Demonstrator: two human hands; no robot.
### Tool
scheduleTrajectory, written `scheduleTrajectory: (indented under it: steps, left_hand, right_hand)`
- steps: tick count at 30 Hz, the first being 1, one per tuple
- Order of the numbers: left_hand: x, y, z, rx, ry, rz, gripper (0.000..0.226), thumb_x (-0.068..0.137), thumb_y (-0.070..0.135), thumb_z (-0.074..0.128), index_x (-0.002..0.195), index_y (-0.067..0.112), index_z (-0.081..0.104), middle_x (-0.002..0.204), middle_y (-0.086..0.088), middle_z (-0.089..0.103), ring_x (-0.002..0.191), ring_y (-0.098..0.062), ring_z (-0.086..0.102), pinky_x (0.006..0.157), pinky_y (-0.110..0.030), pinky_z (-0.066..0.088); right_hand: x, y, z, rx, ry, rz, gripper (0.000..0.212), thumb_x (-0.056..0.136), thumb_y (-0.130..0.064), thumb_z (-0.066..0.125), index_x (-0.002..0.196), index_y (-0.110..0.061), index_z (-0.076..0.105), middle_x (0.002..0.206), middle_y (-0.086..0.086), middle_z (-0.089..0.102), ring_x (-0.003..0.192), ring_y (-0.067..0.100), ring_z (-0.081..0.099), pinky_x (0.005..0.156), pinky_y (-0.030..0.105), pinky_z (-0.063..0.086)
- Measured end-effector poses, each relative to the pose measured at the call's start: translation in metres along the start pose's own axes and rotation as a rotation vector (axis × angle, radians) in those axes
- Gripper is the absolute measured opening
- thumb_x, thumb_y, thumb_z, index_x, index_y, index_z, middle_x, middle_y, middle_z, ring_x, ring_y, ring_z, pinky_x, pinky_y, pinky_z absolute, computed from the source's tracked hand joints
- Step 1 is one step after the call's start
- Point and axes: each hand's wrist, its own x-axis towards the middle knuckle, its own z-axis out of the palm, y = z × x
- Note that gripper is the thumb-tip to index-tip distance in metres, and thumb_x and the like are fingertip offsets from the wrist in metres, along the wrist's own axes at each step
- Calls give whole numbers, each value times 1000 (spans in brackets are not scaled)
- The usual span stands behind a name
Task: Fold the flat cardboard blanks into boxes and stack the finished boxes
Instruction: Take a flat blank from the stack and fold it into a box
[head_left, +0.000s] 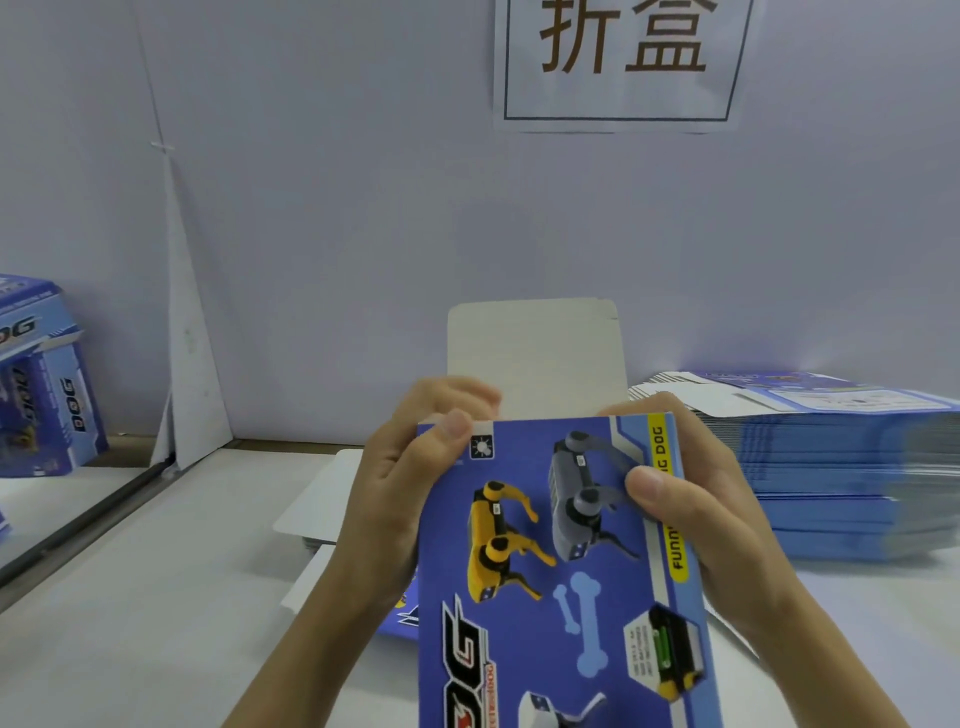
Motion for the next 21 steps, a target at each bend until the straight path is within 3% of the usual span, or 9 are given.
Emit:
scheduleTrajectory:
  steps: [2, 4, 7, 9, 11, 13, 15, 17, 21]
  left_hand:
    - [0, 2, 2, 122, 69, -14, 34, 74, 46, 57, 104, 34, 65, 122, 6, 62, 110, -22, 62, 90, -42, 52]
    - [0, 7, 2, 237, 111, -10, 46, 71, 54, 57, 117, 52, 54, 132, 15, 54, 124, -21, 54, 100, -51, 45]
    - [-1, 19, 0, 502, 29, 47, 74, 67, 60, 62, 134, 56, 31, 128, 30, 50, 124, 0, 49, 101, -23, 44]
    - [-4, 23, 3, 746, -40, 85, 101, 61, 70, 66, 144, 55, 10, 133, 37, 38, 128, 11, 38, 92, -1, 36]
    - [-11, 24, 13, 891, -98, 135, 121, 53, 77, 67, 146, 53, -7, 136, 46, 21, 131, 17, 25, 95, 2, 30]
    - [-18, 23, 26, 882, -118, 166, 129, 49, 76, 69, 145, 52, -14, 147, 35, 14, 140, 8, 18, 111, -17, 30]
    - [-19, 25, 31, 846, -95, 171, 132, 48, 73, 71, 146, 49, -15, 156, 16, 9, 146, -6, 15, 113, -34, 34]
    - [-15, 28, 26, 839, -71, 193, 133, 50, 68, 74, 145, 48, -17, 157, 9, 11, 146, -12, 19, 112, -38, 36]
    - [-12, 30, 17, 889, -41, 188, 136, 52, 65, 71, 146, 39, -22, 150, 8, 19, 134, -6, 36, 107, -25, 40]
  right_hand:
    - [2, 0, -2, -67, 128, -78, 31, 74, -34, 59, 98, -14, 58, 80, 0, 66, 68, 14, 63, 59, 23, 53]
    - [5, 1, -4, -165, 350, -192, 37, 74, -39, 57, 106, -20, 56, 98, 6, 62, 79, 12, 59, 68, 21, 51]
    - [8, 0, -3, -417, 551, -356, 30, 82, -38, 52, 112, -34, 52, 139, 29, 29, 123, 2, 47, 87, 12, 46]
    - [8, 2, 1, -455, 572, -386, 31, 80, -40, 61, 111, -38, 55, 151, 21, 11, 138, 21, 38, 87, 15, 47]
    - [7, 7, 7, -477, 536, -410, 36, 76, -52, 71, 107, -50, 54, 150, -4, 24, 132, 41, 38, 95, 40, 47]
    - [5, 8, 15, -487, 435, -476, 39, 74, -54, 75, 105, -49, 53, 124, -12, 41, 118, 41, 44, 94, 57, 42]
    - [5, 4, 20, -404, 381, -491, 40, 71, -47, 80, 102, -46, 55, 112, -2, 40, 99, 29, 49, 85, 51, 46]
    - [5, -2, 22, -354, 353, -509, 48, 67, -37, 84, 103, -41, 52, 107, -1, 41, 90, 18, 50, 80, 40, 47]
    - [5, -3, 26, -209, 337, -440, 92, 54, -22, 89, 124, -33, 30, 121, 0, 51, 104, 19, 60, 89, 40, 52]
